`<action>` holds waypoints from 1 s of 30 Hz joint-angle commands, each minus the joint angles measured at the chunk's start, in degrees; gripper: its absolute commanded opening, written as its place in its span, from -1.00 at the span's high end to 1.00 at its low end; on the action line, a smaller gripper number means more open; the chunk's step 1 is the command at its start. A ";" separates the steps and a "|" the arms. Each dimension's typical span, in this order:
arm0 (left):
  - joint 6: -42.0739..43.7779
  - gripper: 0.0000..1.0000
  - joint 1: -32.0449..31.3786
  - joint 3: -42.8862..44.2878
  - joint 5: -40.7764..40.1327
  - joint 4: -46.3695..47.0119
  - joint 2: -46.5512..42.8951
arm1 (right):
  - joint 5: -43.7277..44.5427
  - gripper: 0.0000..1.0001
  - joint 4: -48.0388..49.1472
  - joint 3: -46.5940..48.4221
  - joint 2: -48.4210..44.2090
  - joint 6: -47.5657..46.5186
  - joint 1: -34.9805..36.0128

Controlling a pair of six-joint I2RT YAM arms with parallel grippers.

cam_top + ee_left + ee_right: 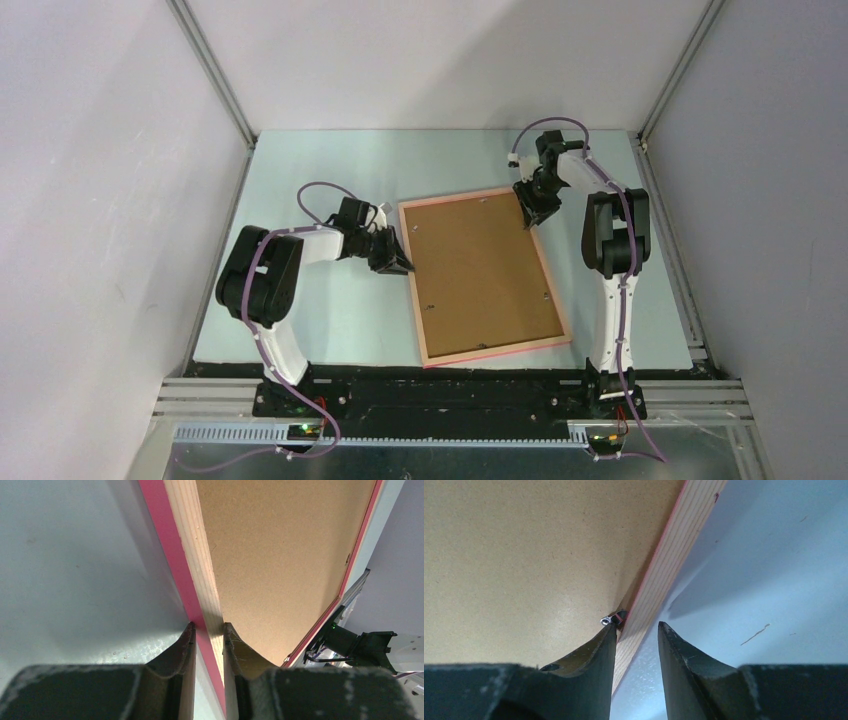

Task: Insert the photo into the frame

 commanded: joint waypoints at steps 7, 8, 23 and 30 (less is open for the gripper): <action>2.99 1.00 -0.41 1.11 -0.47 0.05 1.37 | 3.92 0.30 7.05 -4.67 -2.37 2.87 0.68; 2.99 1.00 -0.36 1.10 -0.48 0.01 1.38 | 4.19 0.32 7.87 -4.96 -2.53 3.23 0.85; 3.32 1.00 -0.37 1.34 0.03 -0.04 1.90 | 8.69 0.46 16.25 -12.52 -6.31 6.82 1.35; 3.56 1.00 -0.35 1.55 0.17 -0.16 2.25 | 8.34 0.51 18.62 -15.03 -7.58 8.50 1.80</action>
